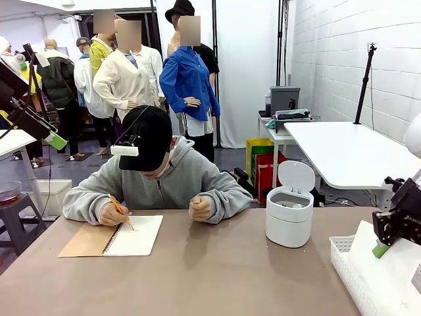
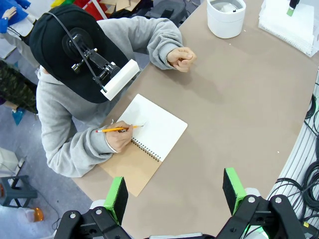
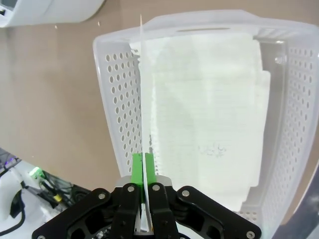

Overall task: Sort the paper based on its condition.
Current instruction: If a person hands you a paper, place it in the Organizing basket , and if it's crumpled, put it in the Trash can.

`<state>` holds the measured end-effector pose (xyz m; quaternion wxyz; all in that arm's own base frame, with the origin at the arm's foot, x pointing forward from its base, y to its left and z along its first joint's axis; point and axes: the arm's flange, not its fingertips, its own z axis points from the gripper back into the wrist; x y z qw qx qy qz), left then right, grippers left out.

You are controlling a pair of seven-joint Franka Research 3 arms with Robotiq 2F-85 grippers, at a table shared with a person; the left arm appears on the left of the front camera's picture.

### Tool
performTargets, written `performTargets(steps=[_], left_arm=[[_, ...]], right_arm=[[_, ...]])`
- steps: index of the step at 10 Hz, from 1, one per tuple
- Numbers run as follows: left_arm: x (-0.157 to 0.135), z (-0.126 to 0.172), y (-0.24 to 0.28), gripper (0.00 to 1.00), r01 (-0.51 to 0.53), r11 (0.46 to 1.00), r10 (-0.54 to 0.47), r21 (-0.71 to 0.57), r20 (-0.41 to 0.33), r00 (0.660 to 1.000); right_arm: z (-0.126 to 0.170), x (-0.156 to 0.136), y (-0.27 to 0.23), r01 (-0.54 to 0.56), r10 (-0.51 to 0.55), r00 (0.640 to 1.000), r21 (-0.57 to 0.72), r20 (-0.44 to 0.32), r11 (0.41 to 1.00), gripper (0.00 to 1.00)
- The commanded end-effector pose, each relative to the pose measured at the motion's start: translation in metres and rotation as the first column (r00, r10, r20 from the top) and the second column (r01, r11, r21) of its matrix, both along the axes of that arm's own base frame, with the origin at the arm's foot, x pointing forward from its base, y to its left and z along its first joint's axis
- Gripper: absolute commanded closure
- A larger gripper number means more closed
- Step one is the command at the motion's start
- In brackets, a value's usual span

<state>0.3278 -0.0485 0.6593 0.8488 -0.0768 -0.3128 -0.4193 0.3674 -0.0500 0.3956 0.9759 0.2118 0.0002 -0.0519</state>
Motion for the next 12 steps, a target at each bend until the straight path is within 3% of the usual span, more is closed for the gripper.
performTargets(steps=[1,3,4,9,12], left_arm=[[0.0,0.0,0.0,0.0,-0.002,1.0,0.002,0.001,0.0,1.0],[0.0,0.0,0.0,0.0,-0.002,1.0,0.002,0.001,0.0,1.0],[0.0,0.0,0.0,0.0,-0.002,1.0,0.002,0.001,0.0,1.0],[0.0,0.0,0.0,0.0,-0.002,1.0,0.002,0.001,0.0,1.0],[0.0,0.0,0.0,0.0,-0.002,1.0,0.002,0.001,0.0,1.0]], right_arm=[[-0.027,-0.038,0.012,-0.033,0.033,0.999,0.011,-0.032,0.999,1.0],[-0.029,-0.04,0.01,-0.026,0.024,0.997,-0.036,-0.072,0.999,1.0],[-0.031,-0.041,0.007,-0.024,0.019,0.995,-0.044,-0.101,0.999,0.91],[-0.026,-0.044,-0.001,-0.02,0.008,0.997,-0.147,-0.082,0.989,0.0],[-0.012,-0.041,-0.009,0.005,-0.011,1.0,-0.242,-0.024,0.97,0.0]])
